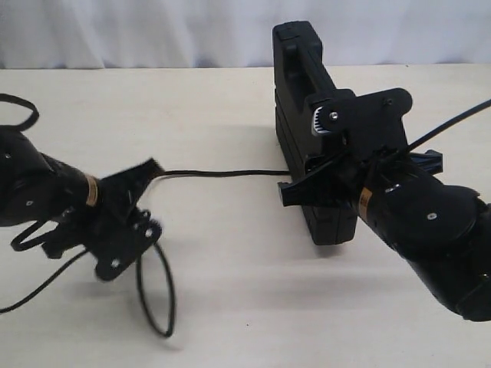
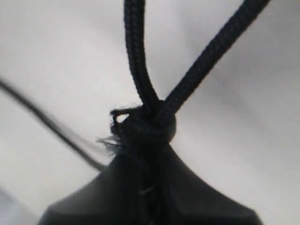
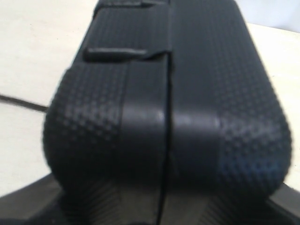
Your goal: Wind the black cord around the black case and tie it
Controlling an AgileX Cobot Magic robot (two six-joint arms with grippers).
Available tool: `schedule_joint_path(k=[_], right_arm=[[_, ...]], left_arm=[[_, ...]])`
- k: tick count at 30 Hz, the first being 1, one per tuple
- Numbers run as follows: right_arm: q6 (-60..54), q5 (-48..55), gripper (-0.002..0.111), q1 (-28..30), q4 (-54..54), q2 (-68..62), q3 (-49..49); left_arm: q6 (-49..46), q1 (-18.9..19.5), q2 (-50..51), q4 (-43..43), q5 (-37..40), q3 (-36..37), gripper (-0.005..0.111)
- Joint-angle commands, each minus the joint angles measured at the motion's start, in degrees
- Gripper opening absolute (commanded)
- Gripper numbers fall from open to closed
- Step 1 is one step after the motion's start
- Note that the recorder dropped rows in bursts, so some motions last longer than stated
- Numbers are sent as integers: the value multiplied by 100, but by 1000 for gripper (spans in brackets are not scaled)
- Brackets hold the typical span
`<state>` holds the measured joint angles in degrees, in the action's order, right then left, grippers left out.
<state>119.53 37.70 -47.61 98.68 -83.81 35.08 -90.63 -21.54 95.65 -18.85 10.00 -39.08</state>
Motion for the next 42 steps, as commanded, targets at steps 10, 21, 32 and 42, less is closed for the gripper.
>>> schedule_joint_path(k=[10, 21, 32, 42], right_arm=[[-35, -12, 4, 13, 126, 70, -2], [-35, -12, 4, 13, 126, 70, -2], [-35, -39, 4, 13, 126, 70, -2], [-35, -39, 4, 13, 126, 70, -2]], left_arm=[[5178, -46, -272, 572, 1260, -1744, 0], [5172, -46, 277, 2312, 3646, -3608, 0], [6054, -46, 1097, 2247, 4968, -4566, 0], [6681, -46, 1726, 2535, 5852, -5679, 0]])
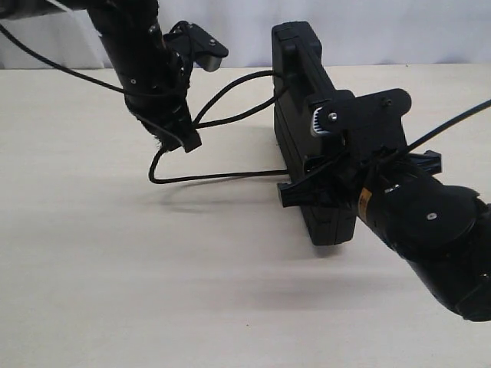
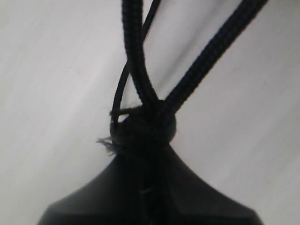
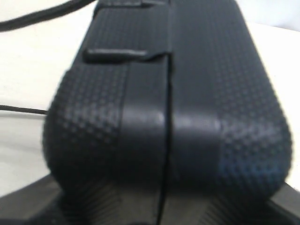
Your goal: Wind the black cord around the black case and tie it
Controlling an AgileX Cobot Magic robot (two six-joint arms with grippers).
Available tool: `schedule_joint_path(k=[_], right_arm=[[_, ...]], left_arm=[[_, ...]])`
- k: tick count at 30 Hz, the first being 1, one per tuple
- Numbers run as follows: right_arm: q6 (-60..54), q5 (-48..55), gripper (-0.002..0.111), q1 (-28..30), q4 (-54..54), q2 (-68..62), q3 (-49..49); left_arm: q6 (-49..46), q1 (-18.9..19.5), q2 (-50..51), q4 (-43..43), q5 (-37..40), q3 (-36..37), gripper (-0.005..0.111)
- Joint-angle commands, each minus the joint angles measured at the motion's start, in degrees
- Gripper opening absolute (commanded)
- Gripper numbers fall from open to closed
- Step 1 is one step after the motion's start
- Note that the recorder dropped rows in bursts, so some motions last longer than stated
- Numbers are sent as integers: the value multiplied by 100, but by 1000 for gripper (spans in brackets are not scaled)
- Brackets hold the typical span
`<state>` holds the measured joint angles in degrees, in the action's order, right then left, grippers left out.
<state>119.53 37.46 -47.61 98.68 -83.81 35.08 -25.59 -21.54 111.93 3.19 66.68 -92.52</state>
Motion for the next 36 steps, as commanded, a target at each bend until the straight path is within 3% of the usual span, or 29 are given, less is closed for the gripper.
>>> schedule_joint_path(k=[1, 10, 25, 36], right_arm=[[-35, -15, 4, 13, 126, 70, -2], [-35, -15, 4, 13, 126, 70, -2], [-35, -108, 4, 13, 126, 70, -2], [-250, -169, 4, 13, 126, 70, -2]], left_arm=[[190, -46, 125, 377, 277, -432, 0], [180, -138, 587, 633, 328, -709, 0], [310, -361, 640, 117, 328, -926, 0], [-23, -584, 640, 1091, 328, -1422, 0]])
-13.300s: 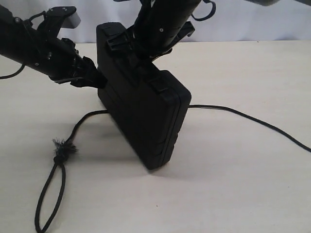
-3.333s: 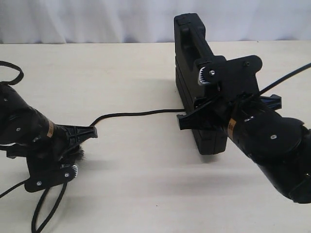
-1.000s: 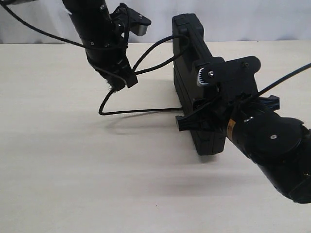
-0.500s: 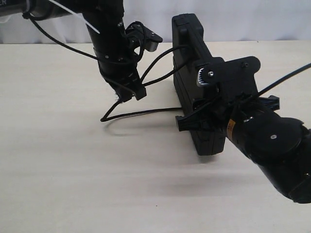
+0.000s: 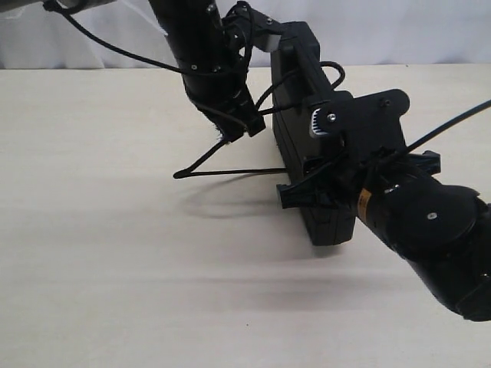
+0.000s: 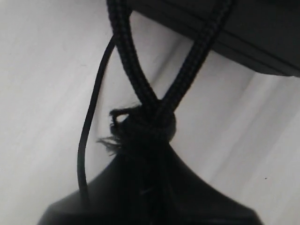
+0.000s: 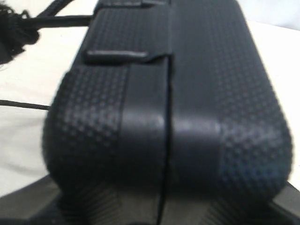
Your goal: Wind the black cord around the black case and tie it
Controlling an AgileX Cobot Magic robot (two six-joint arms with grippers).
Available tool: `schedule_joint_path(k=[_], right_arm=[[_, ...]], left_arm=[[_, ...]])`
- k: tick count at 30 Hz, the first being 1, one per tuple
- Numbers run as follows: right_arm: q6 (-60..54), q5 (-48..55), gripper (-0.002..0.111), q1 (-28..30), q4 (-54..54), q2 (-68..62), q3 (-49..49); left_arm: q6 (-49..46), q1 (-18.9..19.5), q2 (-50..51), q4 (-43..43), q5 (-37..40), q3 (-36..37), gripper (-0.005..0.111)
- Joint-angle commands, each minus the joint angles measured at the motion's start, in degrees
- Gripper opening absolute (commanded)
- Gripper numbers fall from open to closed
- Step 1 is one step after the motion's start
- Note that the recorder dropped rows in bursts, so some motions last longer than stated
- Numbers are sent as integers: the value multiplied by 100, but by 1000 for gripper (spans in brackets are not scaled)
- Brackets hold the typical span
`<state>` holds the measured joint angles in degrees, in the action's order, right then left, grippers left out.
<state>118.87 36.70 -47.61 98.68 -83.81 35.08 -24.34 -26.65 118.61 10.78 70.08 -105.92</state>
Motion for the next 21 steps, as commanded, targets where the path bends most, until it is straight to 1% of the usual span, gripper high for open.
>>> schedule_joint_path(k=[1, 4, 7, 13, 21], right_arm=[[-239, -108, 4, 13, 126, 70, -2], [-437, -212, 4, 13, 126, 70, -54], [-533, -216, 4, 13, 126, 70, -108], [-670, -289, 4, 13, 126, 70, -123], [-821, -540, 4, 13, 126, 70, -123]], left_arm=[[-151, -100, -28, 361, -41, -82, 0], [-164, -122, -28, 361, -485, -82, 0], [-354, -122, -28, 323, -709, -82, 0], [-702, -122, -28, 176, -799, -82, 0], [-714, -122, -28, -83, -799, -82, 0]])
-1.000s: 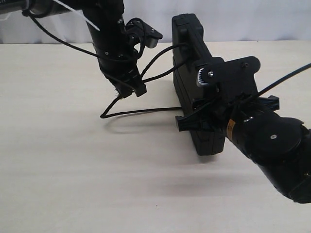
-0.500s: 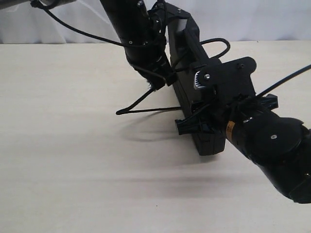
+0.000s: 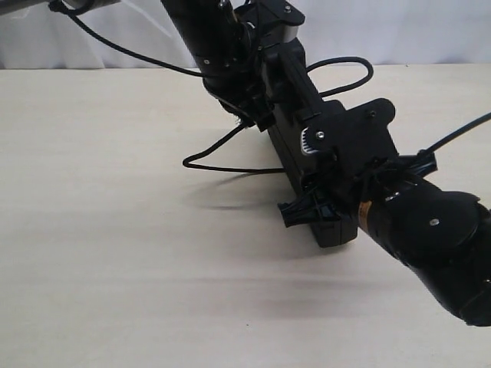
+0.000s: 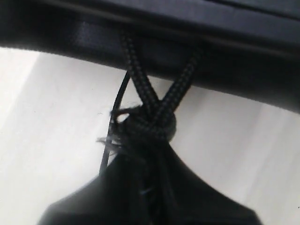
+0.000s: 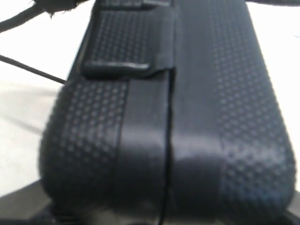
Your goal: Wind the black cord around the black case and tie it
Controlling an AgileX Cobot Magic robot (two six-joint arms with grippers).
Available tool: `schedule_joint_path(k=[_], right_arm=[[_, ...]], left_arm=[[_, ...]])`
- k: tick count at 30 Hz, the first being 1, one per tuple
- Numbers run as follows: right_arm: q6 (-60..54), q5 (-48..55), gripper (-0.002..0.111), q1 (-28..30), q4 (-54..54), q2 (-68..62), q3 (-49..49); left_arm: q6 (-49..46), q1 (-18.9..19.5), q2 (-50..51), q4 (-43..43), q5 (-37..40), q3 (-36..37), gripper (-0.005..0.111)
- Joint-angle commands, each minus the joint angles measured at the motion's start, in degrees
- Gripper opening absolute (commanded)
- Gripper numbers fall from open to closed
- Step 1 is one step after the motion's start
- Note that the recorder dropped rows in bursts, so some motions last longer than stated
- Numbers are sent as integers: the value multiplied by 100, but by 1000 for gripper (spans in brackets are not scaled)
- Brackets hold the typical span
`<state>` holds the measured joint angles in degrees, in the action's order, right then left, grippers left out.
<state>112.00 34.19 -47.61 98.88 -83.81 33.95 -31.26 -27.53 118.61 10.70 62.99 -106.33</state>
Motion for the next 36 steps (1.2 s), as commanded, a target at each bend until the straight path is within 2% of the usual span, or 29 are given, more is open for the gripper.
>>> schedule_joint_path(k=[1, 4, 7, 12, 16, 20, 30, 36], right_arm=[[-188, -296, 4, 13, 106, 70, -11], [-200, -296, 8, 13, 106, 70, -11], [-200, -312, 17, 13, 106, 70, -11], [-231, -350, 43, 13, 106, 70, -11], [-231, -350, 68, 13, 106, 70, -11], [-231, -427, 83, 13, 106, 70, -11], [-511, -460, 86, 13, 38, 356, -11], [-1883, -558, 86, 13, -1396, 1126, -11]], left_arm=[[-22, -34, -28, -75, -89, -41, 0], [-22, -34, -28, -69, -103, -41, 0], [-22, -34, -28, -69, -181, -41, 0], [-22, -34, -18, -79, -267, -41, 0], [-22, -34, -18, -79, -284, -41, 0], [-22, -34, -18, -79, -337, -41, 0], [-22, -34, -18, -79, -347, -41, 0], [-22, -34, -18, -79, -380, -41, 0]])
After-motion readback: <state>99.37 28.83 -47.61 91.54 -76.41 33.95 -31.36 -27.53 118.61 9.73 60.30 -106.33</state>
